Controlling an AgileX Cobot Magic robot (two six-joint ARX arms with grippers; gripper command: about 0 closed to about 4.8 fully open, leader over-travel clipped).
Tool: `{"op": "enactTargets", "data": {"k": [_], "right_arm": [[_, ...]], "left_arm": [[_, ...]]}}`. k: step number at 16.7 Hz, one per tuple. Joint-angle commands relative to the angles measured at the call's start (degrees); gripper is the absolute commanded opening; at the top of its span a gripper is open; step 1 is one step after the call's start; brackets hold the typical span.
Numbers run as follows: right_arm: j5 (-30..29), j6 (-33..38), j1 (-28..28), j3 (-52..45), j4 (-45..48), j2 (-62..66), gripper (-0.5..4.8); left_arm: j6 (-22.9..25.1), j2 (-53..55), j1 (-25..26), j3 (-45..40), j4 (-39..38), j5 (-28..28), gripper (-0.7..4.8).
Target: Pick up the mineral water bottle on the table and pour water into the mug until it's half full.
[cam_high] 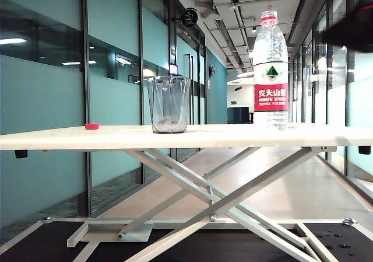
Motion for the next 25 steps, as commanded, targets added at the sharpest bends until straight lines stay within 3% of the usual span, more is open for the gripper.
{"op": "enactTargets", "data": {"k": [1,11,19,25], "right_arm": [[-3.2,0.4,0.0,6.7,8.1,13.2,4.79],[-6.1,0.6,-0.3,28.5,9.3,42.9,4.79],[-6.0,3.5,-0.3,39.1,10.5,55.0,4.79],[-5.2,3.5,-0.3,40.5,10.5,55.9,4.79]], "left_arm": [[0.3,0.0,0.0,0.1,-0.3,0.3,-0.05],[1.7,0.0,0.0,0.1,-3.2,0.3,-0.05],[4.3,0.0,0.0,0.1,-4.9,0.3,-0.05],[6.9,0.0,0.0,0.1,-7.9,0.3,-0.05]]}}
